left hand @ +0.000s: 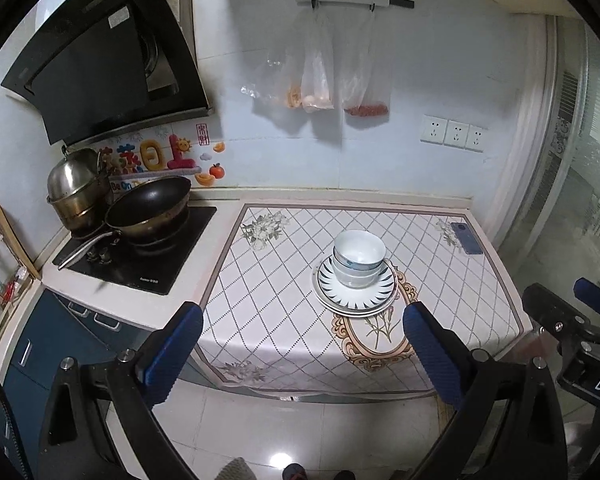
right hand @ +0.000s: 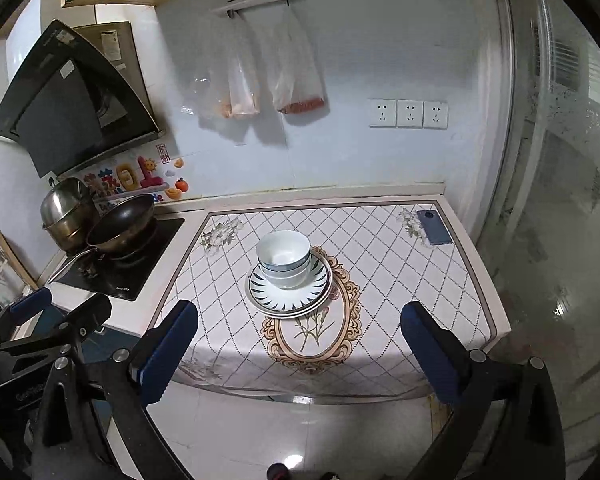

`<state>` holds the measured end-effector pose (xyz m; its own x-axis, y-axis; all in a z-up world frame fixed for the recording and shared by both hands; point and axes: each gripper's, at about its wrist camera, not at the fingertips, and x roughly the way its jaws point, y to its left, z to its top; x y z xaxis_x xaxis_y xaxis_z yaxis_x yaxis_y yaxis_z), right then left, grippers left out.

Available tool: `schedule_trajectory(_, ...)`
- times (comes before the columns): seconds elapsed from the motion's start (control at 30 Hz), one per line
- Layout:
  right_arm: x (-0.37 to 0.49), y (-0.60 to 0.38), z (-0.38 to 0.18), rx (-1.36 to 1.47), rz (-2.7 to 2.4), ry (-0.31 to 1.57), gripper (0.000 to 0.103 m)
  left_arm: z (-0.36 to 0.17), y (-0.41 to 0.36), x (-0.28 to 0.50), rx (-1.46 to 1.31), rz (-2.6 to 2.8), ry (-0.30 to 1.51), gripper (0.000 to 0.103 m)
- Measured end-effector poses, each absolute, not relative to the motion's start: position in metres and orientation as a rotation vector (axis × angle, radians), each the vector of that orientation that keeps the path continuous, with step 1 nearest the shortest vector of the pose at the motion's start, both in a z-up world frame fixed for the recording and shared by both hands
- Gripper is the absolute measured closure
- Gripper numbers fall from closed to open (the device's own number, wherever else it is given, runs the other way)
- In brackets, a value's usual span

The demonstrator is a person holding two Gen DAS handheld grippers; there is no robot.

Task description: Organize plates and bowls

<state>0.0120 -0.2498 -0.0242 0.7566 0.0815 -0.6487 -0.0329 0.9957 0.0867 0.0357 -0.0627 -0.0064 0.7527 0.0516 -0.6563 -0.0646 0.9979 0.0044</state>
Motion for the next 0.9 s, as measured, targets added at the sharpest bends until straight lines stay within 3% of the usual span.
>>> schedule_trajectory(0.9,0.009,-0.240,-0.018,0.060,0.009,0.674,0.000,-0.003,-0.039,0.038,-0.009,0.039,0.688,0.000)
